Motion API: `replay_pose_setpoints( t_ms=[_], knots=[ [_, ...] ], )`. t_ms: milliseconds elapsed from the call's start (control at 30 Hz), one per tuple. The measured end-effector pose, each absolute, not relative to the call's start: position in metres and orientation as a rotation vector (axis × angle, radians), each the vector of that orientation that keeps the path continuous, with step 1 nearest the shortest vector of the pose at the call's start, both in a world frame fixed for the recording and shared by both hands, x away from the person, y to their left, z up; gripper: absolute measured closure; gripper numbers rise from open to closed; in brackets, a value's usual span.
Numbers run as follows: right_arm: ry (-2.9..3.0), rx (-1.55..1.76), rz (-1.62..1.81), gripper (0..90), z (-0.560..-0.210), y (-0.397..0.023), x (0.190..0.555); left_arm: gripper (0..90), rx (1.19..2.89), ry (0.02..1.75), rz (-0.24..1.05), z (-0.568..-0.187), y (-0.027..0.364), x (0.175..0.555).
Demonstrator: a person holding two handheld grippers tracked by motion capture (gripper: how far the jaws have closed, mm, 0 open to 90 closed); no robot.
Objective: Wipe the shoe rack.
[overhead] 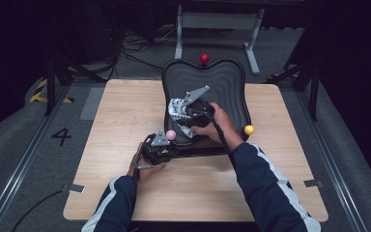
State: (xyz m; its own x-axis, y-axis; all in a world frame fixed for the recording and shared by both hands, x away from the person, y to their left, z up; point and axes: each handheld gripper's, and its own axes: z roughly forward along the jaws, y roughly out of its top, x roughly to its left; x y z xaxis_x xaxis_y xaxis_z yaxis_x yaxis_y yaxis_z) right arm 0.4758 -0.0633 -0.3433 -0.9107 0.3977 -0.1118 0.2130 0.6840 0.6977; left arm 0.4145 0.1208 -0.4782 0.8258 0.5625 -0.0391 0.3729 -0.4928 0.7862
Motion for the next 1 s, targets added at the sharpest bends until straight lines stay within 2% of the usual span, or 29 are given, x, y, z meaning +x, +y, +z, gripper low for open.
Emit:
replay_pose_setpoints(
  t_ms=[367,1000],
  knots=[
    [2.465,0.560,1.097,80.0,-0.327,-0.058,0.511,73.4,2.143,0.682,0.287,-0.478,0.120,0.414],
    [2.365,0.627,1.097,80.0,-0.314,-0.036,0.536,73.4,2.148,0.674,0.297,-0.478,0.121,0.414]
  ],
)
